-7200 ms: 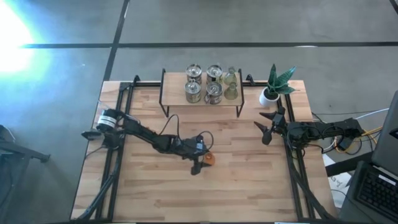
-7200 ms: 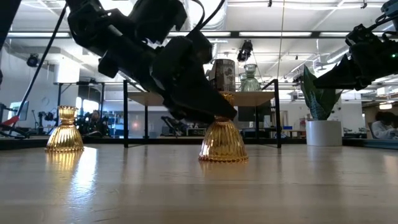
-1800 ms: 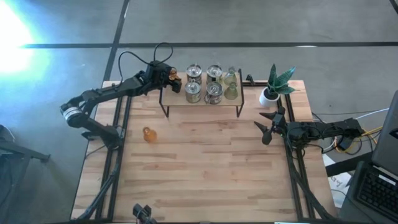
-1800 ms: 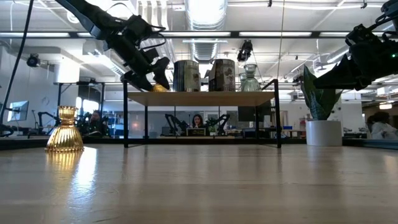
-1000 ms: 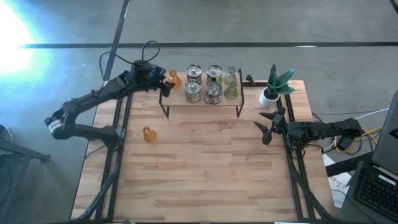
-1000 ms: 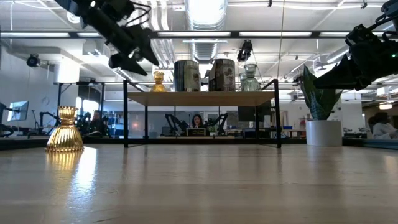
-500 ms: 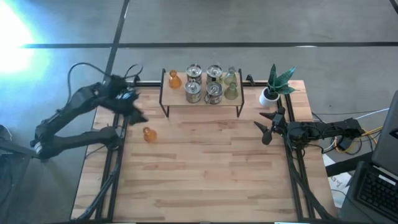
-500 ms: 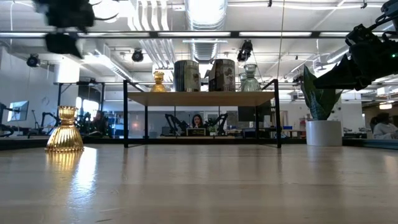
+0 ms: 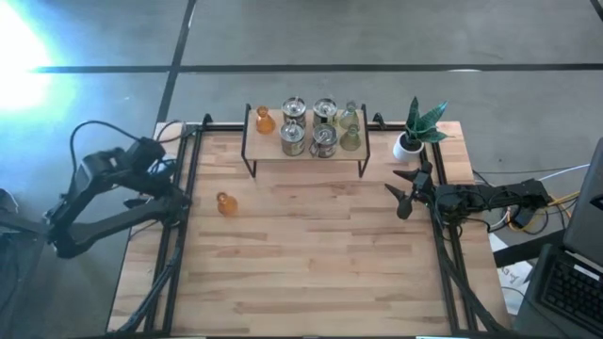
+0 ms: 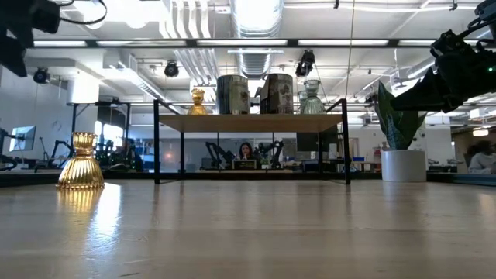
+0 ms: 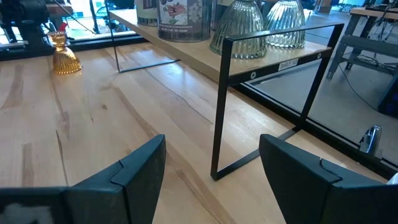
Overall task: Pick & Place candle stick holders
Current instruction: Align the orange candle holder with the other orange candle holder on the shelf
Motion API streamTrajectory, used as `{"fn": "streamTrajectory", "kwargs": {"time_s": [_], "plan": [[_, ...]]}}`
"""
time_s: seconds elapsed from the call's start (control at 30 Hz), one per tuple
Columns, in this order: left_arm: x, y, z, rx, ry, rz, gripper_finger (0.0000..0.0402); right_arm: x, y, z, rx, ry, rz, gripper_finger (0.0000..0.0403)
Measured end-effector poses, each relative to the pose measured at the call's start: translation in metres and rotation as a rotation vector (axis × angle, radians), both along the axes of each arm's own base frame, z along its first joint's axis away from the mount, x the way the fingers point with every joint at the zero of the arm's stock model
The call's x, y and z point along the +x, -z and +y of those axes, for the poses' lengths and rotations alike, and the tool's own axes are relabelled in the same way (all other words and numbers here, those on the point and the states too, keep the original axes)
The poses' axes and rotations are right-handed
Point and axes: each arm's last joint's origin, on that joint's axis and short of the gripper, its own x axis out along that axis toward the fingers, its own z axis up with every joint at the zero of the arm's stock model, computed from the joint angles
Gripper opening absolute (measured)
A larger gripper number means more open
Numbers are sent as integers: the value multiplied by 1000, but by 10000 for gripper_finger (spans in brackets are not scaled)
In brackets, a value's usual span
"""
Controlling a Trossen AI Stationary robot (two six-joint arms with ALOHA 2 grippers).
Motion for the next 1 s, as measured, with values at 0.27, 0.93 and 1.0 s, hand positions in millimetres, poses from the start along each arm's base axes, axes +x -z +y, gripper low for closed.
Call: {"fn": "streamTrajectory", "kwargs": {"time_s": [0.27,0.93,1.0], "plan": [[4,36,2,-86,104,77,340,0,0,0,0,0,1,251],[33,43,12,-114,323,233,316,0,0,0,0,0,0,251],[37,44,12,-125,337,258,317,0,0,0,0,0,0,251]]}}
